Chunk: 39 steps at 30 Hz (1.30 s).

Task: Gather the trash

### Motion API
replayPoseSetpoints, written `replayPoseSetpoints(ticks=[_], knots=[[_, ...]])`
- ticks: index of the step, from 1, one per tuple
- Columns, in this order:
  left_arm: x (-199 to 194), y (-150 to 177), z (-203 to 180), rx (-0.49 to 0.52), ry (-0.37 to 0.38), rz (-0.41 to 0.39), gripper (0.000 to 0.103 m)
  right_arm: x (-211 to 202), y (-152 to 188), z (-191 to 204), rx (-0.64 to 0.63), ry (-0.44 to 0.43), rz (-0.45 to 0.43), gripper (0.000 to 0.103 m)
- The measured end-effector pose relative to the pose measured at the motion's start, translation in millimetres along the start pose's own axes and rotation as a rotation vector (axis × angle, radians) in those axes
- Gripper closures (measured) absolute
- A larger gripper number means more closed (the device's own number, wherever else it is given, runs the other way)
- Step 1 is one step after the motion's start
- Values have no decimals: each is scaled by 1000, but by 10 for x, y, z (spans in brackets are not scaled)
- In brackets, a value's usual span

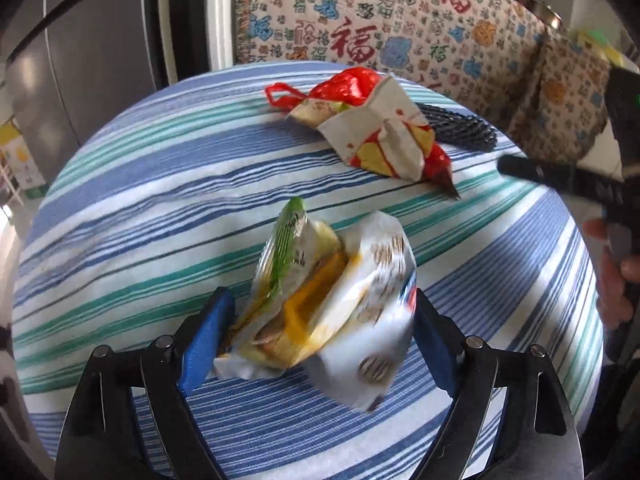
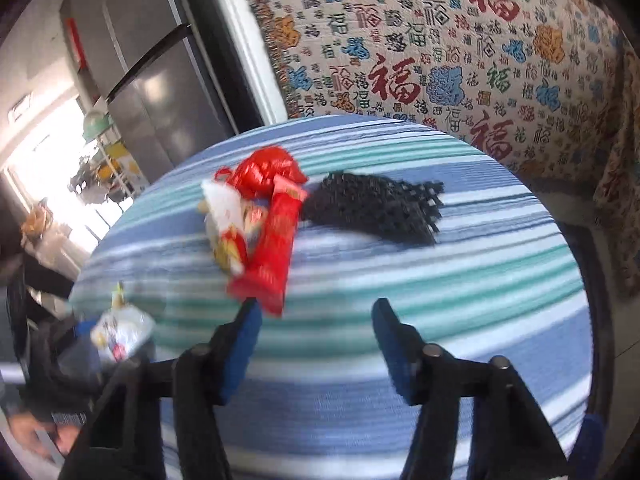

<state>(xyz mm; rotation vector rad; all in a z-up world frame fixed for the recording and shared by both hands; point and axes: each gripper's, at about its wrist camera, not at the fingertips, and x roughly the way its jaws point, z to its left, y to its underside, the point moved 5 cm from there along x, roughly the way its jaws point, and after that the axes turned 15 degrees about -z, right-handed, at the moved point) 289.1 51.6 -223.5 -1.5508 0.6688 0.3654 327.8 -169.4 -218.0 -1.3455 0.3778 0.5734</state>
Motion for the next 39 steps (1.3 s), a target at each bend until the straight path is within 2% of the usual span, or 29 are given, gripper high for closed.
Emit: replayPoseSetpoints(ticks=[4, 8, 9, 10, 11, 12, 14, 18, 20, 21, 22, 23, 24, 28, 39], knots=[[13, -2, 6, -6, -4, -6, 14, 319, -126, 76, 133, -80, 32, 54], [76, 3, -52, 36, -19, 9, 10, 642, -46, 202, 135, -84, 116, 55], [90, -4, -57, 40, -21, 11, 8, 705, -6, 220, 122, -84, 141, 61], [97, -7, -65, 43, -22, 13, 8, 743, 46, 228, 104, -74, 165, 76], [102, -6, -68, 45, -21, 14, 7, 723, 37, 236, 92, -69, 146, 82], [105, -6, -69, 46, -21, 15, 7, 692, 40, 250, 88, -66, 148, 83], [112, -9, -64, 46, -23, 17, 5, 576, 64, 254, 24, -27, 148, 85], [127, 1, -64, 58, -44, 26, 3, 43, 309, 292, -224, 21, 150, 84], [150, 12, -93, 84, -67, 37, 2, -155, 474, 241, -269, 28, 154, 79], [161, 13, -110, 91, -74, 41, 0, -213, 568, 204, -275, 40, 150, 70], [165, 15, -109, 88, -75, 42, 0, -235, 634, 168, -275, 46, 151, 43], [170, 11, -105, 85, -76, 43, 0, -243, 694, 129, -272, 53, 153, 28], [166, 17, -103, 84, -78, 43, 0, -261, 724, 109, -259, 54, 121, 28], [161, 25, -96, 83, -81, 42, 0, -334, 674, 134, -238, 84, 87, 24], [160, 22, -94, 82, -81, 42, 0, -263, 696, 115, -239, 98, 84, 23]])
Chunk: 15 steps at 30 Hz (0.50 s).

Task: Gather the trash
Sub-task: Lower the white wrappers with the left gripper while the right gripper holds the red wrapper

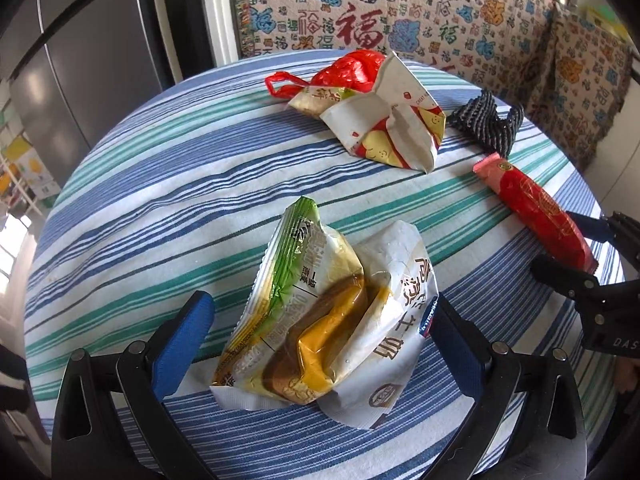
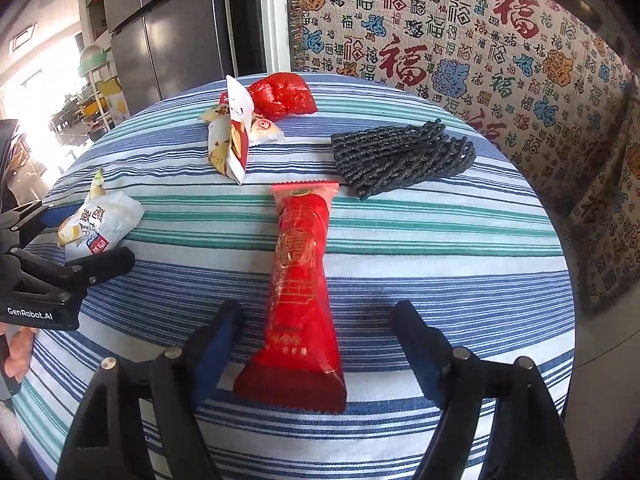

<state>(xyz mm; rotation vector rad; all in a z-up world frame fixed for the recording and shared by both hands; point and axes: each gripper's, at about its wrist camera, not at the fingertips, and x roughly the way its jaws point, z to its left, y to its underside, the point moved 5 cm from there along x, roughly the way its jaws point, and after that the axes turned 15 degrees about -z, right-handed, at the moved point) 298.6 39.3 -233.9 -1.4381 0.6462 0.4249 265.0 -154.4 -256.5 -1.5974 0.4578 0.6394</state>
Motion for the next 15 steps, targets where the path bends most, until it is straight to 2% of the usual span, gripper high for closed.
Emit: replayPoseSetpoints(ticks=[6, 11, 15], knots=[[2, 0, 2, 0, -1, 0, 0, 155, -58, 8, 11, 14, 68, 22], [-4, 9, 8, 0, 0, 0, 0, 286, -102, 62, 15, 36, -8, 21], [6, -1, 7, 0, 1, 0, 0, 290, -82, 68, 20, 36, -6, 21]])
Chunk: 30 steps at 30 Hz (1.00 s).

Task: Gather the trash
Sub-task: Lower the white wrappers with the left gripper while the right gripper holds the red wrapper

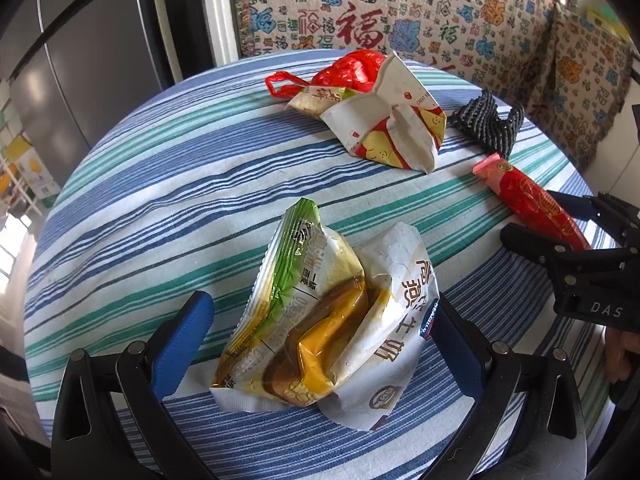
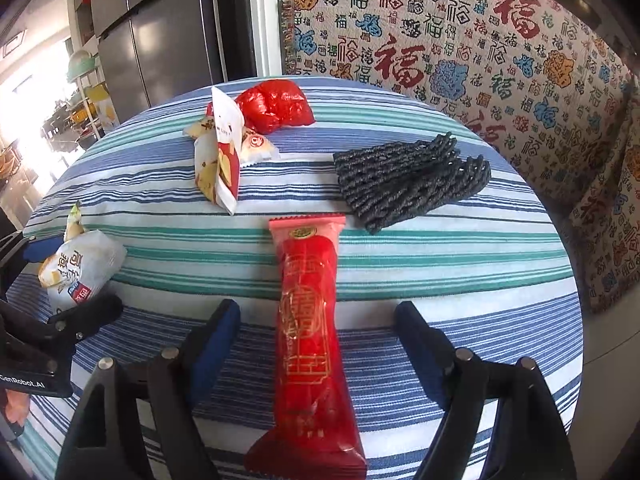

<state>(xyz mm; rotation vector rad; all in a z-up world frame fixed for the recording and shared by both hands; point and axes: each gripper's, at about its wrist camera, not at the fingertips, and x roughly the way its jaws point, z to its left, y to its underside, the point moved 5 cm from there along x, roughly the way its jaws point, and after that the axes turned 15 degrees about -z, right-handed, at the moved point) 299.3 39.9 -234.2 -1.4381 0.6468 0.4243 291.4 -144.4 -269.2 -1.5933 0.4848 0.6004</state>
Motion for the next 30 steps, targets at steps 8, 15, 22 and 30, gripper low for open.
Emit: replayPoseSetpoints(ticks=[8, 15, 22, 30], knots=[[-1, -1, -1, -1, -1, 0, 0, 3, 8, 0, 0, 1, -1, 21], [-12, 6, 4, 1, 3, 2, 0, -4, 3, 5, -3, -7, 2, 21], [-66, 16, 47, 8, 33, 49, 1, 24, -44, -28, -61, -70, 199, 22], [-283, -3, 124, -19, 92, 13, 10, 11, -208, 77, -80, -75, 202, 42]])
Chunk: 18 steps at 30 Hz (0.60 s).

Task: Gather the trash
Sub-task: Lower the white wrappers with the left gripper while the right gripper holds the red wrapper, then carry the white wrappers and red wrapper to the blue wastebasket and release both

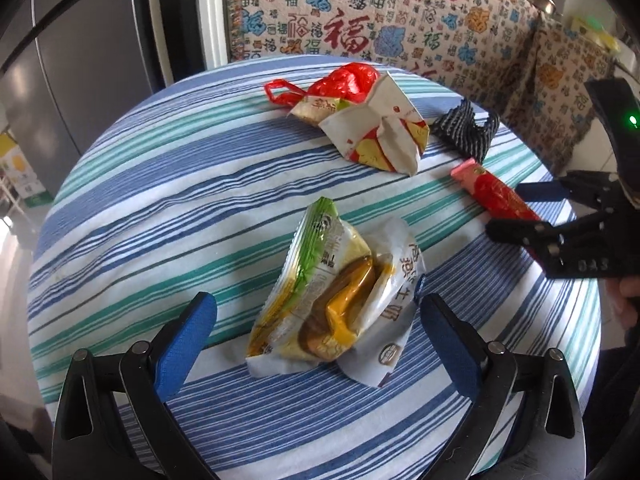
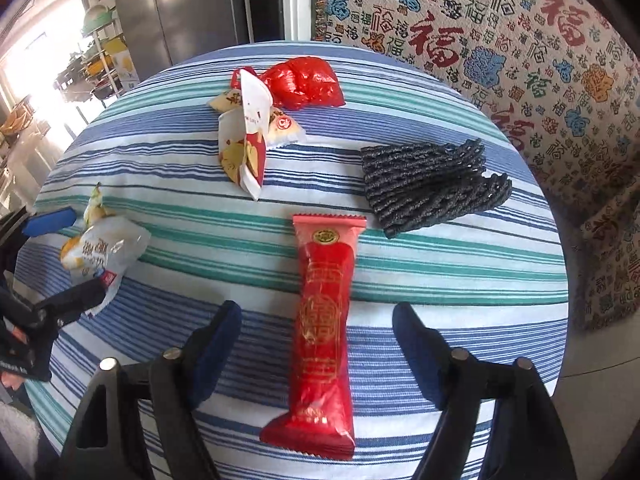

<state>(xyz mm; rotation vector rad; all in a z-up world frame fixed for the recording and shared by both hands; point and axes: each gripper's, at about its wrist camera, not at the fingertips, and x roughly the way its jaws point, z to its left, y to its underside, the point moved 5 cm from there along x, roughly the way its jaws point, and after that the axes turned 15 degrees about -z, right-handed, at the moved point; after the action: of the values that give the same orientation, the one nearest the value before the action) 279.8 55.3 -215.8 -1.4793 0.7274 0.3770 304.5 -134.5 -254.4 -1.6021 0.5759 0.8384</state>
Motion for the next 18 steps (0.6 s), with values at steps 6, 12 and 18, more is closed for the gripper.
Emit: replayPoseSetpoints(ticks=[6, 12, 18], knots=[[-32, -33, -9, -40, 49, -16, 56, -216, -37, -10, 33, -10, -37, 86], [-108, -146, -80, -79, 90, -70, 69, -729, -14, -33, 76, -23, -142, 87], [-168, -183, -236, -65, 124, -103, 74, -990, 195, -264, 100, 2, -178, 88]])
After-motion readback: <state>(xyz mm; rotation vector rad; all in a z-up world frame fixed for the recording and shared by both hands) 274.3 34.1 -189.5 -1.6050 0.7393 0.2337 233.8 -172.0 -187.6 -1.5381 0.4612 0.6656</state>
